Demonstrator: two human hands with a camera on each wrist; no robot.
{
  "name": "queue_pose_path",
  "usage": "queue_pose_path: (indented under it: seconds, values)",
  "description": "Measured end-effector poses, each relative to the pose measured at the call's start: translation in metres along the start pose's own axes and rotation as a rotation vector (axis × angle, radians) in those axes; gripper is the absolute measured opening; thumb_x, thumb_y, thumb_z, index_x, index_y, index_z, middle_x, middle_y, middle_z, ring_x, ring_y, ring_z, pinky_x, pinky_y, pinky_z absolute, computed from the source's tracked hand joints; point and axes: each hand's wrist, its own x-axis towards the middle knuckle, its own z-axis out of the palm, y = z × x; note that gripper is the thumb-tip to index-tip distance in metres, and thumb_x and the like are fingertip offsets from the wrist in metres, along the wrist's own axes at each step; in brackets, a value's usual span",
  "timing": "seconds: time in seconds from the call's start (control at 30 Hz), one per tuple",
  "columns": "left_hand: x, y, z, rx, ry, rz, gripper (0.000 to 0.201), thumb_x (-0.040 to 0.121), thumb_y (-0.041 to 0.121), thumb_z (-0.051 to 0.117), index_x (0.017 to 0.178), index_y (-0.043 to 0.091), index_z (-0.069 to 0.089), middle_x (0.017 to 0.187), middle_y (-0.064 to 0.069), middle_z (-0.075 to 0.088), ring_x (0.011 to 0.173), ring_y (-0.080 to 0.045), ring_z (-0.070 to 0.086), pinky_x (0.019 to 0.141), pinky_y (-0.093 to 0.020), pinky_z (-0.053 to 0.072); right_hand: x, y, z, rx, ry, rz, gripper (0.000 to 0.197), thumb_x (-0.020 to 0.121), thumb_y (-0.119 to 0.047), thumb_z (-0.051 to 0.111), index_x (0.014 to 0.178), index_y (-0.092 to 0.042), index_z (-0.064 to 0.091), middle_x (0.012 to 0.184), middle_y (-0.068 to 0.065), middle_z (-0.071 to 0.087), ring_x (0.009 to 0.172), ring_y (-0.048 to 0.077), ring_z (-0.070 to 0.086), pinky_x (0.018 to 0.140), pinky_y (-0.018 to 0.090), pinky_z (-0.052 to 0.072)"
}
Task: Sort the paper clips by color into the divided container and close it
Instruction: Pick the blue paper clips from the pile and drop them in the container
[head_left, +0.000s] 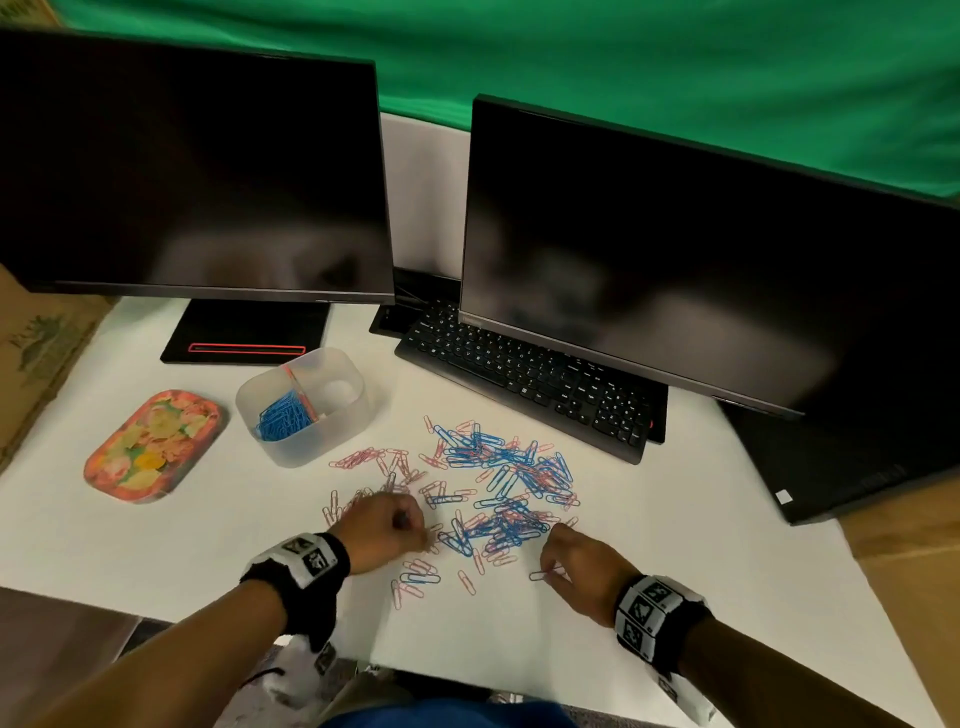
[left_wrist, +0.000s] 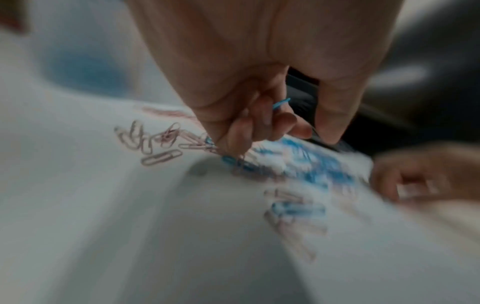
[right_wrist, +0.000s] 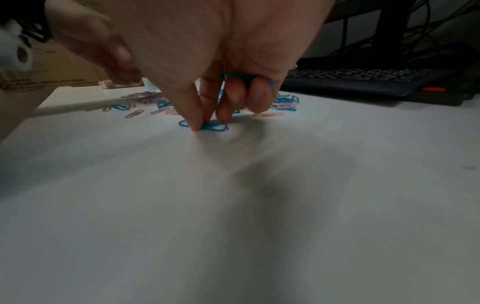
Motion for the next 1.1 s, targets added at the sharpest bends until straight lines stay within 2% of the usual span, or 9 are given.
queue_pose_path:
  seconds: [0.17, 0.37, 0.5, 0.6, 0.73, 0.8, 0.87, 0.97, 1.1]
  values:
    - [-0.011, -0.003, 0.019, 0.658, -0.092, 0.171, 0.01, 0.081, 0.031, 0.06, 0.088, 0.025, 0.065, 0.09, 0.01, 0.061, 0.084, -0.011, 0.057, 0.071, -0.022, 0.042, 0.006, -0.001, -0.004, 0.006, -0.021, 0.048, 0.016, 0.09, -0.016, 0.047, 0.098, -0.014, 0.061, 0.099, -0.002, 0.056, 0.091, 0.021, 0.056, 0.081, 0.027, 0.043]
    - [-0.007, -0.007, 0.025, 0.727, -0.085, 0.177, 0.005, 0.081, 0.023, 0.056, 0.084, 0.022, 0.059, 0.093, 0.007, 0.058, 0.092, -0.018, 0.057, 0.069, -0.024, 0.034, 0.01, -0.002, -0.006, 0.044, -0.042, 0.103, 0.024, 0.087, -0.008, 0.048, 0.106, -0.013, 0.061, 0.096, -0.008, 0.047, 0.085, 0.012, 0.045, 0.078, 0.022, 0.038]
    - [-0.005, -0.006, 0.022, 0.724, -0.065, 0.235, 0.01, 0.084, 0.022, 0.052, 0.079, 0.03, 0.047, 0.091, 0.013, 0.045, 0.093, -0.019, 0.055, 0.07, -0.024, 0.032, 0.008, 0.001, 0.0, 0.062, -0.05, 0.131, 0.021, 0.09, -0.015, 0.047, 0.105, -0.015, 0.061, 0.098, -0.01, 0.045, 0.097, 0.018, 0.055, 0.084, 0.022, 0.04]
    - [-0.007, -0.004, 0.018, 0.66, -0.037, 0.232, 0.008, 0.085, 0.021, 0.051, 0.083, 0.029, 0.051, 0.088, 0.011, 0.048, 0.084, -0.015, 0.051, 0.069, -0.023, 0.034, 0.006, 0.0, 0.0, 0.105, 0.0, 0.139, 0.014, 0.09, -0.023, 0.051, 0.096, -0.016, 0.062, 0.093, -0.008, 0.05, 0.085, 0.014, 0.054, 0.081, 0.024, 0.044]
    - [-0.006, -0.007, 0.013, 0.379, -0.007, 0.15, 0.018, 0.086, 0.015, 0.055, 0.091, 0.032, 0.059, 0.081, 0.009, 0.061, 0.077, -0.012, 0.06, 0.073, -0.024, 0.049, 0.011, -0.01, -0.014, 0.272, 0.088, 0.147, 0.006, 0.088, -0.021, 0.056, 0.083, -0.022, 0.059, 0.087, -0.001, 0.062, 0.077, 0.012, 0.056, 0.071, 0.016, 0.044]
    - [-0.005, -0.008, 0.008, 0.222, 0.018, 0.108, 0.025, 0.087, 0.012, 0.055, 0.101, 0.032, 0.061, 0.081, 0.009, 0.061, 0.074, -0.007, 0.059, 0.073, -0.019, 0.048, 0.02, -0.018, -0.023, 0.393, 0.12, 0.183, 0.015, 0.088, -0.014, 0.058, 0.077, -0.025, 0.056, 0.079, -0.005, 0.063, 0.069, 0.006, 0.056, 0.065, 0.009, 0.042]
    - [-0.004, -0.003, 0.001, 0.062, 0.064, 0.069, 0.028, 0.088, 0.007, 0.055, 0.105, 0.026, 0.067, 0.085, 0.008, 0.064, 0.075, -0.005, 0.059, 0.069, -0.012, 0.043, 0.032, -0.03, -0.034, 0.623, 0.121, 0.217, 0.024, 0.086, 0.0, 0.056, 0.075, -0.021, 0.059, 0.072, -0.004, 0.063, 0.066, 0.01, 0.057, 0.064, 0.015, 0.045]
    - [-0.005, 0.008, -0.015, -0.436, 0.091, -0.052, 0.025, 0.087, -0.004, 0.053, 0.093, 0.011, 0.073, 0.064, 0.005, 0.059, 0.055, -0.011, 0.047, 0.053, -0.02, 0.038, 0.051, -0.052, -0.053, 1.156, 0.08, 0.326, 0.022, 0.087, 0.01, 0.05, 0.085, -0.008, 0.062, 0.066, 0.008, 0.06, 0.055, 0.016, 0.047, 0.049, 0.02, 0.035]
    - [-0.01, 0.018, -0.039, -0.971, 0.114, -0.106, 0.016, 0.074, 0.0, 0.048, 0.08, 0.005, 0.061, 0.068, -0.011, 0.045, 0.054, -0.018, 0.041, 0.052, -0.026, 0.034, 0.08, -0.087, -0.078, 1.543, -0.108, 0.382, 0.022, 0.092, 0.005, 0.044, 0.104, -0.003, 0.06, 0.07, 0.009, 0.054, 0.057, 0.017, 0.045, 0.048, 0.025, 0.033]
